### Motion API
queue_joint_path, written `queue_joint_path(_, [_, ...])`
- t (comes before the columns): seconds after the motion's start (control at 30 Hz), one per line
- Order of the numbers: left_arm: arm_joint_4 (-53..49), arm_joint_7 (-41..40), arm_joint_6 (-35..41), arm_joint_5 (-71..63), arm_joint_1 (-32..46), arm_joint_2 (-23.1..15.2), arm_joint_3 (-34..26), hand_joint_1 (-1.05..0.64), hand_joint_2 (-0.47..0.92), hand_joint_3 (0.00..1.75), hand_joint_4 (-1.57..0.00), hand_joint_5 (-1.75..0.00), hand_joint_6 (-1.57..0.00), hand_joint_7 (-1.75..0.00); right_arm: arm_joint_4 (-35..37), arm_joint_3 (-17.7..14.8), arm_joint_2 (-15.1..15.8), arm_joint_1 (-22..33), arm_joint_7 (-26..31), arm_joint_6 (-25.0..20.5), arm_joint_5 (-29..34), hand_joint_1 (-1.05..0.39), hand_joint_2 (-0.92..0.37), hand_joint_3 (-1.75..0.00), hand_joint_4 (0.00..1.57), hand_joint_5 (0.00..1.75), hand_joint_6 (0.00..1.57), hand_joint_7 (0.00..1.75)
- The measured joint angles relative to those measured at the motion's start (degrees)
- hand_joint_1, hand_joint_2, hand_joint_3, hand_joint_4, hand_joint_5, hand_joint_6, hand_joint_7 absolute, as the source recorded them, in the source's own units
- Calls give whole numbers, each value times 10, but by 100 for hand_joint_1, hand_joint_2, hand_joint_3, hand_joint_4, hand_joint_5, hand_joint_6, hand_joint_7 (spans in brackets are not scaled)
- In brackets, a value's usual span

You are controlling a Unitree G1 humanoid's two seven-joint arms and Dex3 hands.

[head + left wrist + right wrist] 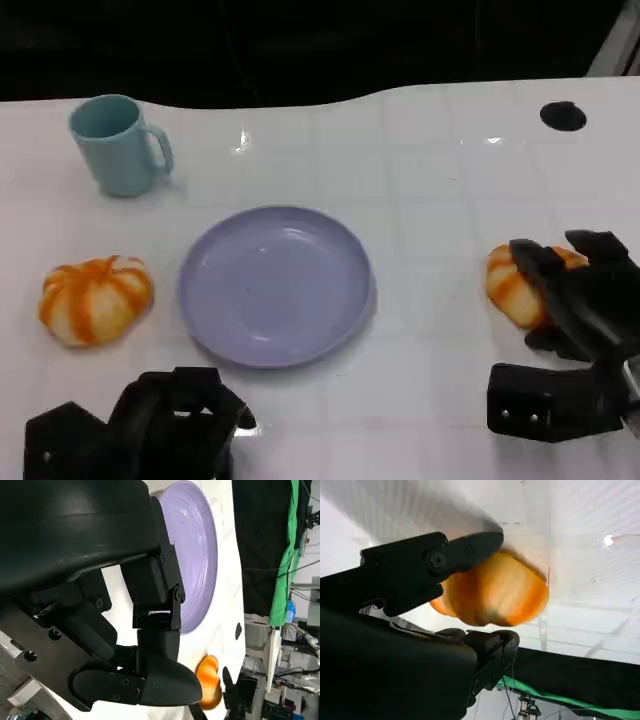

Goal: Grasp the bread from the table and place it into the plate.

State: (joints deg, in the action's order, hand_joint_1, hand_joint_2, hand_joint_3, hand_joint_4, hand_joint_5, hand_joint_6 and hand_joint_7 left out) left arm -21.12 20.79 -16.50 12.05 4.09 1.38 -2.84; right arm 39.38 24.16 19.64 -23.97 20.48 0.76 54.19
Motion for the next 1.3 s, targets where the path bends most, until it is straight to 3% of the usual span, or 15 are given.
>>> queue_joint_path(0.03, [1,0,0,0,0,0,0,-105,54,68,-157,-124,-143,-75,10,2,-1,-5,5,2,-3,-52,-89,-1,7,37,27,2])
queue_joint_path(0.1, [4,0,4,0,1,0,0,-105,54,68,-157,-124,-143,-75,31,5,-4,-14,16,6,-12,-44,-90,-1,27,35,39,4])
queue_joint_path(0.2, [7,0,6,1,4,0,0,-105,54,68,-157,-124,-143,-75,69,12,-7,-27,54,33,-19,-28,-91,-1,82,37,76,12])
queue_joint_path(0.3, [10,0,6,-1,4,0,0,-105,54,68,-157,-124,-143,-76,104,14,-9,-38,95,75,-37,-20,-91,-3,101,84,115,11])
queue_joint_path(0.37, [10,-1,6,-4,5,0,1,-105,55,68,-157,-124,-143,-76,122,14,-9,-47,117,99,-49,-18,-91,-3,91,137,127,17])
queue_joint_path(0.4, [10,-1,6,-4,4,0,1,-105,55,68,-157,-123,-142,-76,130,14,-10,-51,129,111,-55,-19,-90,-2,86,158,127,24])
queue_joint_path(0.47, [10,-1,6,-4,5,0,1,-105,54,68,-157,-123,-142,-76,143,17,-10,-54,151,126,-56,-18,-91,-2,87,170,100,91])
queue_joint_path(0.53, [10,-1,6,-4,5,0,0,-105,54,68,-157,-123,-142,-76,155,22,-12,-56,178,139,-56,-17,-91,-5,88,174,83,139])
queue_joint_path(0.6, [10,-1,6,-4,5,1,0,-105,54,68,-157,-123,-143,-76,162,26,-12,-57,192,147,-56,-17,-90,-9,87,174,73,161])
queue_joint_path(0.73, [11,-2,7,-4,5,1,0,-105,54,69,-157,-124,-143,-76,170,36,-13,-62,210,144,-54,-19,-86,-15,88,175,67,172])
queue_joint_path(0.77, [11,-2,7,-4,5,2,0,-105,54,69,-157,-124,-143,-76,172,38,-15,-63,216,139,-54,-18,-76,-34,88,175,67,174])
queue_joint_path(0.8, [11,-2,7,-4,5,2,0,-105,54,69,-157,-124,-143,-76,173,39,-17,-63,223,133,-53,-18,-56,-72,89,175,68,173])
queue_joint_path(0.87, [11,-3,7,-4,5,2,0,-105,53,69,-157,-124,-143,-76,174,41,-20,-64,235,125,-53,-19,-44,-93,90,175,70,167])
queue_joint_path(1.07, [11,-3,8,-4,5,2,0,-105,53,69,-157,-124,-143,-76,172,46,-20,-65,258,120,-53,-19,-34,-107,93,175,69,174])
queue_joint_path(1.3, [11,-3,8,-4,5,2,0,-105,53,70,-157,-124,-143,-76,143,45,-20,-65,282,157,-57,-16,-31,-119,95,175,69,175])
